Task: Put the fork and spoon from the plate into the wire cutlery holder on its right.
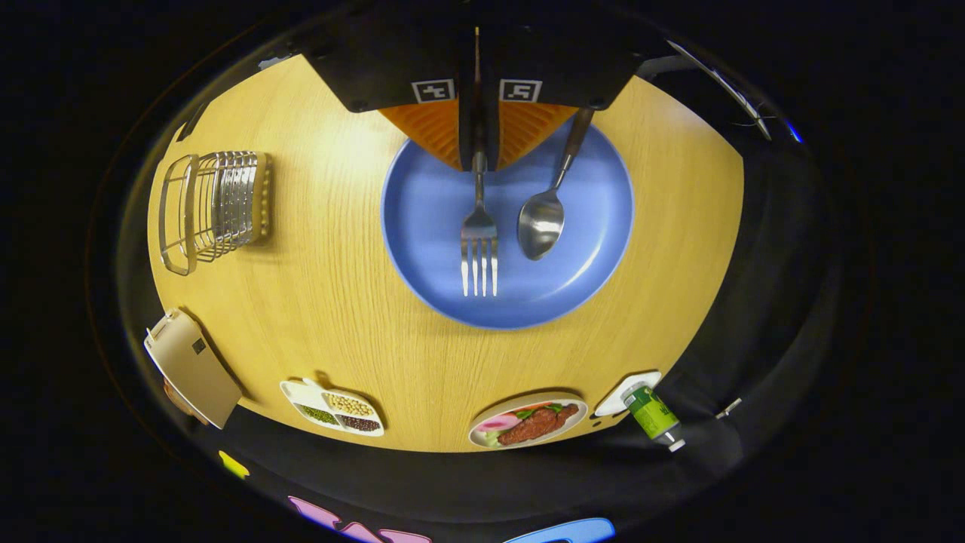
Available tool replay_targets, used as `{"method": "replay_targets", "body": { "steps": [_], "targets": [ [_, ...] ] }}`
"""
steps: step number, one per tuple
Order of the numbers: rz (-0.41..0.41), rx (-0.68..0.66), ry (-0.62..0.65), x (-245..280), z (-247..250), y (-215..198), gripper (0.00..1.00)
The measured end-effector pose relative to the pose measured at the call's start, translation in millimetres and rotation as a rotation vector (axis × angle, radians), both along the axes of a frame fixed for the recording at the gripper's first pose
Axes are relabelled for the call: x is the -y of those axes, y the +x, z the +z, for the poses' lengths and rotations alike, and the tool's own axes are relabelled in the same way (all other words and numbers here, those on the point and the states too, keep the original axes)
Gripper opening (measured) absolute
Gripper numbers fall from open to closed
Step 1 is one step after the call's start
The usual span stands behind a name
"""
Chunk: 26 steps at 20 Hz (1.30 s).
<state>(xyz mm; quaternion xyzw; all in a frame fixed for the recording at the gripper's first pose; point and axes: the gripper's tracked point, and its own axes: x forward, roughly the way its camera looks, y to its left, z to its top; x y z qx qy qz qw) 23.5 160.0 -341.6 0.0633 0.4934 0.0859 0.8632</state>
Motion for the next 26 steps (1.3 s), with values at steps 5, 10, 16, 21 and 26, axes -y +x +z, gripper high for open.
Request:
{"method": "replay_targets", "body": {
  "steps": [5, 10, 16, 21, 26],
  "targets": [
    [0.092, 0.063, -0.019, 34.6, 54.1, -11.2, 0.07],
    [0.162, 0.056, -0.049, 92.4, 98.3, -26.4, 0.07],
    [0.203, -0.094, -0.194, 199.0, 121.1, -45.9, 0.07],
    [0.258, -0.347, -0.202, 236.6, 106.0, -68.9, 0.07],
    [0.328, -0.567, -0.292, 258.0, 84.5, -69.8, 0.07]
  ]
}}
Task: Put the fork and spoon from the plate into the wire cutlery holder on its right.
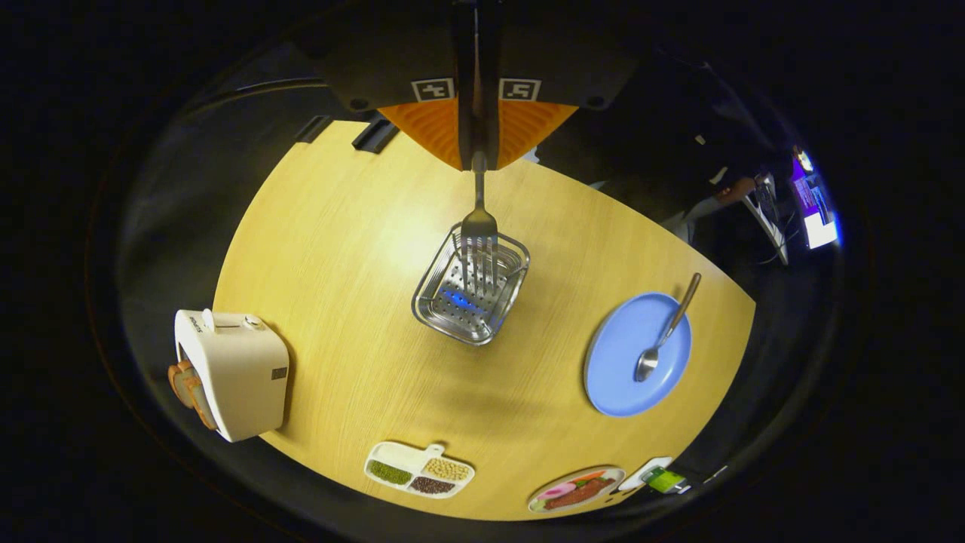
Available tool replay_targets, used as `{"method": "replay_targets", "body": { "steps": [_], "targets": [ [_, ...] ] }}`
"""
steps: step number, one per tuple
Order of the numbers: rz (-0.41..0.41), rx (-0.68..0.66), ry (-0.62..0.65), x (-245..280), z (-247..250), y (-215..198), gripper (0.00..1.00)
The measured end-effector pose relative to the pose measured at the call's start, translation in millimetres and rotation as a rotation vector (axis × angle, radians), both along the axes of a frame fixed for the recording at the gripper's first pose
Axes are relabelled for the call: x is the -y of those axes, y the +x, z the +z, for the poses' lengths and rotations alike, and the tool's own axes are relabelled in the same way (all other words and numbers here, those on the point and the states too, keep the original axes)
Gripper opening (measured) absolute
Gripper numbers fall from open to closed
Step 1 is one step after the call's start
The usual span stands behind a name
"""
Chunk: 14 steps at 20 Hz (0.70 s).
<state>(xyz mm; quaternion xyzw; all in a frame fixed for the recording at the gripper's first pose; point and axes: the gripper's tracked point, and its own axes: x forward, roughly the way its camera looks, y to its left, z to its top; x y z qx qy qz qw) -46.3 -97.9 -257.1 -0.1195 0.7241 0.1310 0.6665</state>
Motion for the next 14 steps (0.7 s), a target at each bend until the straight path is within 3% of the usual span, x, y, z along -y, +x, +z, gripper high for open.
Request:
{"method": "replay_targets", "body": {
  "steps": [5, 14],
  "targets": [
    [0.024, -0.133, -0.064, -3.5, -17.6, 17.9, 0.08],
    [-0.038, -0.213, -0.124, -9.1, -50.7, 40.3, 0.08]
  ]
}}
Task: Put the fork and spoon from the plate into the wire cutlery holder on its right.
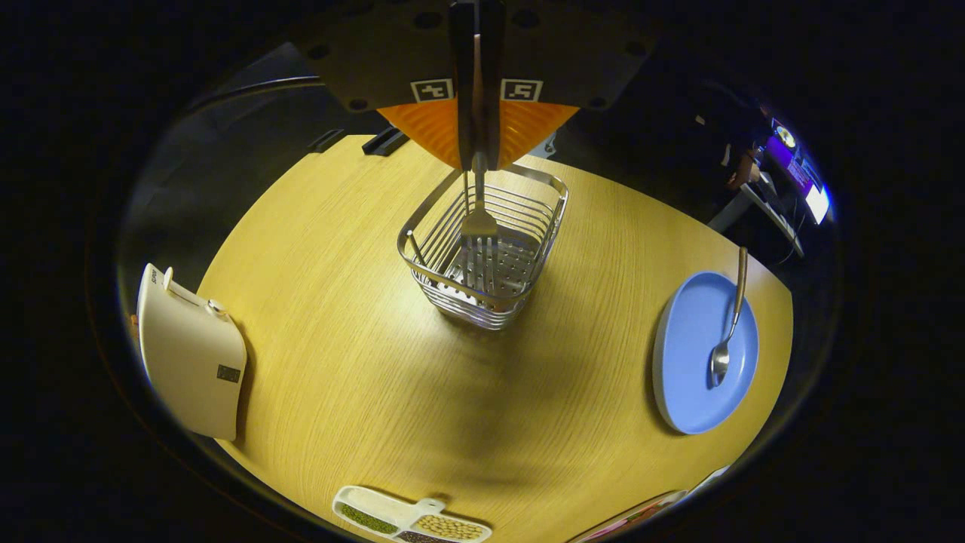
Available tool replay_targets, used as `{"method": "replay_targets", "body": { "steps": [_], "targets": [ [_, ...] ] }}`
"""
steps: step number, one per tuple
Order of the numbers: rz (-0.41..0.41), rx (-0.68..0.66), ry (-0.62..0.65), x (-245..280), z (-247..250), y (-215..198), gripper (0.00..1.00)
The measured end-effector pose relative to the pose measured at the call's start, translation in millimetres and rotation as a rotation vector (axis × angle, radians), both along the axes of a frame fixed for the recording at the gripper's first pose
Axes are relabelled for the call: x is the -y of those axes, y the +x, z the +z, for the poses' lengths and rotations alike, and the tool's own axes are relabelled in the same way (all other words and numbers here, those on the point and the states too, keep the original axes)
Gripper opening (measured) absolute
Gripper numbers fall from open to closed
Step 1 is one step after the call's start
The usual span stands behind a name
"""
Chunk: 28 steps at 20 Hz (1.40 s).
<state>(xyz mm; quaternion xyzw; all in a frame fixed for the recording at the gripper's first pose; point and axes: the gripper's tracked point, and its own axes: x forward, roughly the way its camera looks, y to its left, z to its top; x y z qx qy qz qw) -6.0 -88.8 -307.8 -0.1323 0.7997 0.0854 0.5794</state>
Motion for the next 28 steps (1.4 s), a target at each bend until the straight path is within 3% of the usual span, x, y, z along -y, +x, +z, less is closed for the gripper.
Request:
{"method": "replay_targets", "body": {
  "steps": [4, 8, 11, 17, 22, 28],
  "targets": [
    [0.0, 0.048, 0.037, -6.7, -5.5, 7.5, 0.12],
    [-0.004, 0.219, 0.086, -12.6, 4.1, 27.7, 0.16],
    [-0.013, 0.374, 0.151, -24.1, 24.0, 35.4, 0.33],
    [-0.145, 0.631, 0.373, -96.9, 73.9, 42.2, 0.42],
    [-0.232, 0.642, 0.556, -191.2, 82.3, 24.8, 0.46],
    [-0.249, 0.579, 0.598, -279.2, 43.8, 1.8, 0.46]
  ]
}}
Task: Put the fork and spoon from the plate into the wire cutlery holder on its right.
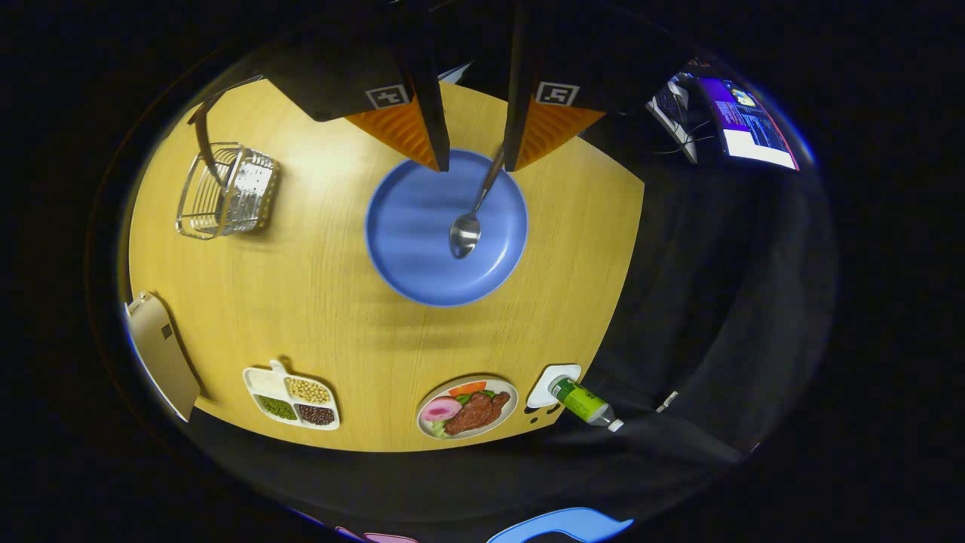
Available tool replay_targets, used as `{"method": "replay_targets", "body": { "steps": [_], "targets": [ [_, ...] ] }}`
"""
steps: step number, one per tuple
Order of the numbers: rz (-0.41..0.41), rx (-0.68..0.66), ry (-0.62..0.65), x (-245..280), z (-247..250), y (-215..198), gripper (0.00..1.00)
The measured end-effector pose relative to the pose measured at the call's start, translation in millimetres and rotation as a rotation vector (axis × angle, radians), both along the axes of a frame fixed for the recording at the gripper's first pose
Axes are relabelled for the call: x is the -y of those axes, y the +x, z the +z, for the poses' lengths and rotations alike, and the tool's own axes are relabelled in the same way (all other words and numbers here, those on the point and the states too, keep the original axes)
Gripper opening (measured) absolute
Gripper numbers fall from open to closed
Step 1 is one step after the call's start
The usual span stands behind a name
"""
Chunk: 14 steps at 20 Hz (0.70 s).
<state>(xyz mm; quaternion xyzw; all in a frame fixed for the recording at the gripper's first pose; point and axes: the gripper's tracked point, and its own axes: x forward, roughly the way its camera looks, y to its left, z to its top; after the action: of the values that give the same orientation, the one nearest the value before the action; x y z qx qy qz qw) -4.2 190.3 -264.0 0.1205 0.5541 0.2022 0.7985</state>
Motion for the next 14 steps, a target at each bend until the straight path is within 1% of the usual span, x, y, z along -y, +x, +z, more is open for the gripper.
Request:
{"method": "replay_targets", "body": {
  "steps": [5, 11, 14],
  "targets": [
    [-0.026, -0.033, -0.052, -32.4, -47.8, 0.4, 0.46],
    [-0.063, -0.07, -0.125, -46.5, -92.5, 8.0, 0.46],
    [-0.075, -0.07, -0.179, -43.6, -108.2, 13.1, 0.46]
  ]
}}
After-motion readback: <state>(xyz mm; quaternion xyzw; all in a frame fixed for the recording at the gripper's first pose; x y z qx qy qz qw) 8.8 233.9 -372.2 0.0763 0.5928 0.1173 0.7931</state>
